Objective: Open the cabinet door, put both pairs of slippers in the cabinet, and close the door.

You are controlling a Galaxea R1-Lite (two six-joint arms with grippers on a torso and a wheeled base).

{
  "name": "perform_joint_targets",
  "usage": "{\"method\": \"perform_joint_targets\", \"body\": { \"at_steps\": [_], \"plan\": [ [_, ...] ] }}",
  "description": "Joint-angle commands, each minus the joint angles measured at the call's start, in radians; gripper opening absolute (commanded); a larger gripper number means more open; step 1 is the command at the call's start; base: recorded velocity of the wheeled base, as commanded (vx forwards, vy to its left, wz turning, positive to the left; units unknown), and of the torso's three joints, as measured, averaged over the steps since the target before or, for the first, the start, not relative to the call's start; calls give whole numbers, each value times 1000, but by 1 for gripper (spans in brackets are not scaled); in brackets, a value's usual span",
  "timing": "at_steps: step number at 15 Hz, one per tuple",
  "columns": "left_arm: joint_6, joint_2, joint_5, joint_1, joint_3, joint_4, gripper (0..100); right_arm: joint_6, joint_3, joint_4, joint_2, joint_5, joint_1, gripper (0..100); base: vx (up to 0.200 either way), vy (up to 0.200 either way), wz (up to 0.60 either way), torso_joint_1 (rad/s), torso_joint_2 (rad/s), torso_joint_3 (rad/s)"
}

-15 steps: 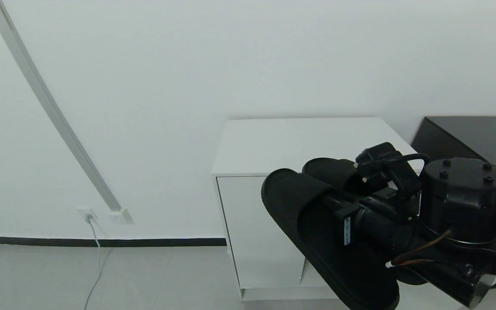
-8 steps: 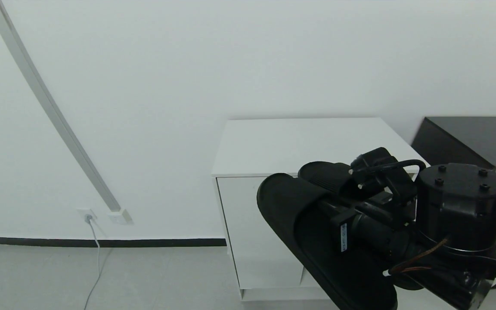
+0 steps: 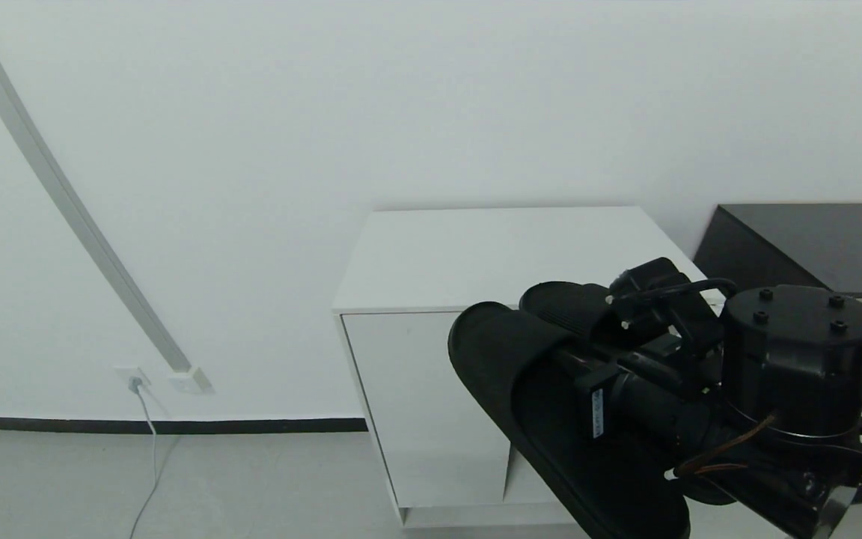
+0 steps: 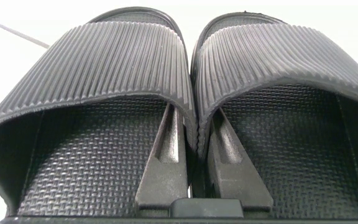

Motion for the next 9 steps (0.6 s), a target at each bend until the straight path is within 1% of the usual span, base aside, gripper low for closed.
{"method": "perform_joint_targets", "body": {
  "at_steps": [1, 9],
  "plan": [
    [0, 1, 0, 0, 0, 0, 0, 0, 0, -2, 2, -1, 0, 0, 0, -200, 0, 7, 2, -7],
    [0, 1, 0, 0, 0, 0, 0, -2, 3, -2, 0, -3, 0, 0, 0, -200, 0, 4, 1, 4]
  ]
}}
